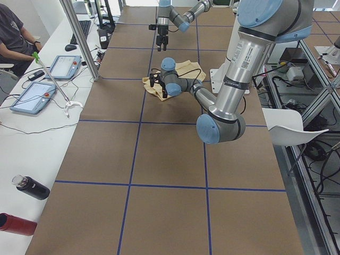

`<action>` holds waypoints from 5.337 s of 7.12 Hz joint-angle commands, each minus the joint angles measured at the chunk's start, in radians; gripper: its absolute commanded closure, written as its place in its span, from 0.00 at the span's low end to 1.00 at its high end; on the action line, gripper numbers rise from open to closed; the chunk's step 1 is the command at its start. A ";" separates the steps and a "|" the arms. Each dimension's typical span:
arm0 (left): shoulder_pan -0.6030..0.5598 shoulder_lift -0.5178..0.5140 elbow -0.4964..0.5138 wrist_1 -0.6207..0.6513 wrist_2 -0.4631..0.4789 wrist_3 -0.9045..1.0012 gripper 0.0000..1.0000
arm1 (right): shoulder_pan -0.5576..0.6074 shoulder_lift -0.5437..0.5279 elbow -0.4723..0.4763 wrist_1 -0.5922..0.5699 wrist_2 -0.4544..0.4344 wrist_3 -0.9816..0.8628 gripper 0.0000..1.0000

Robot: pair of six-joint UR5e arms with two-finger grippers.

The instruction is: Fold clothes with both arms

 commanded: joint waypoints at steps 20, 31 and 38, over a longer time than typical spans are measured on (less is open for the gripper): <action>-0.117 -0.246 0.289 -0.031 0.008 0.006 1.00 | 0.056 -0.005 -0.002 -0.002 -0.003 -0.005 0.00; -0.195 -0.405 0.575 -0.153 0.152 0.132 0.09 | 0.067 -0.028 0.012 0.001 -0.023 -0.025 0.00; -0.295 -0.111 -0.006 0.111 -0.006 0.246 0.01 | -0.205 0.096 0.029 -0.249 -0.404 -0.237 0.00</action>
